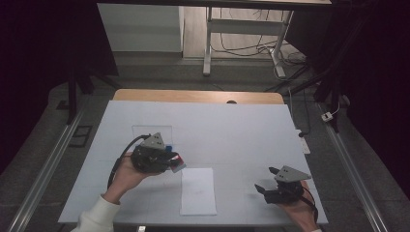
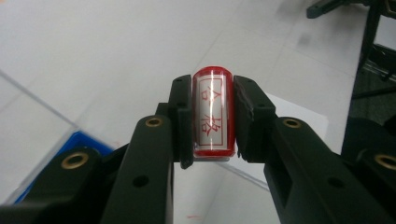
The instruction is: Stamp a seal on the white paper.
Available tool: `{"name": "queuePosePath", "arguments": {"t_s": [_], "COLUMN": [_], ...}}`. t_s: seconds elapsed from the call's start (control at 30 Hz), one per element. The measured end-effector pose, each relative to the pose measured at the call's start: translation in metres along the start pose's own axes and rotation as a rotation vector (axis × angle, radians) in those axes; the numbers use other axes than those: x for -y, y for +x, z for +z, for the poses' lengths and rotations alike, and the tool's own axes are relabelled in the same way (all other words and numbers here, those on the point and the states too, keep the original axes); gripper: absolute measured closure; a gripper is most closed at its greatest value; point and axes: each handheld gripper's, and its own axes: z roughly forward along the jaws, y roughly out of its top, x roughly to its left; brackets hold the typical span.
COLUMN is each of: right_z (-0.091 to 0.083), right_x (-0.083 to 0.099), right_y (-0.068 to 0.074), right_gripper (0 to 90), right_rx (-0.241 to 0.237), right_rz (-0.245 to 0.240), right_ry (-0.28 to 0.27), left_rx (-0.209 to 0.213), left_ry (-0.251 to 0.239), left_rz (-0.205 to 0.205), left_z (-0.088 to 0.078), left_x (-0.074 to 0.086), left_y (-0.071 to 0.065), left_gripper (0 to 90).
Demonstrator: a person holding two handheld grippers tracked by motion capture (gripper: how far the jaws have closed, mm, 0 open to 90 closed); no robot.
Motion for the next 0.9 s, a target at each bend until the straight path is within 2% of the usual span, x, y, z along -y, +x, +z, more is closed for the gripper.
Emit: {"name": "queuePosePath", "arguments": {"t_s": [0.3, 0.63, 0.9], "right_z": [0.001, 0.001, 0.001], "right_x": [0.001, 0.001, 0.002], "right_y": [0.0, 0.0, 0.0], "right_gripper": [17.3, 17.3, 17.3], "right_rx": [0.001, -0.001, -0.001], "right_rz": [0.0, 0.002, 0.0], "right_ry": [0.005, 0.007, 0.009], "left_rx": [0.04, 0.055, 0.082], "left_ry": [0.034, 0.045, 0.078], "left_rz": [0.051, 0.062, 0.078], "left_z": [0.016, 0.029, 0.042], "left_x": [-0.006, -0.008, -0.008], "left_y": [-0.015, -0.023, -0.029], "left_gripper": [70.1, 70.0, 70.1]}}
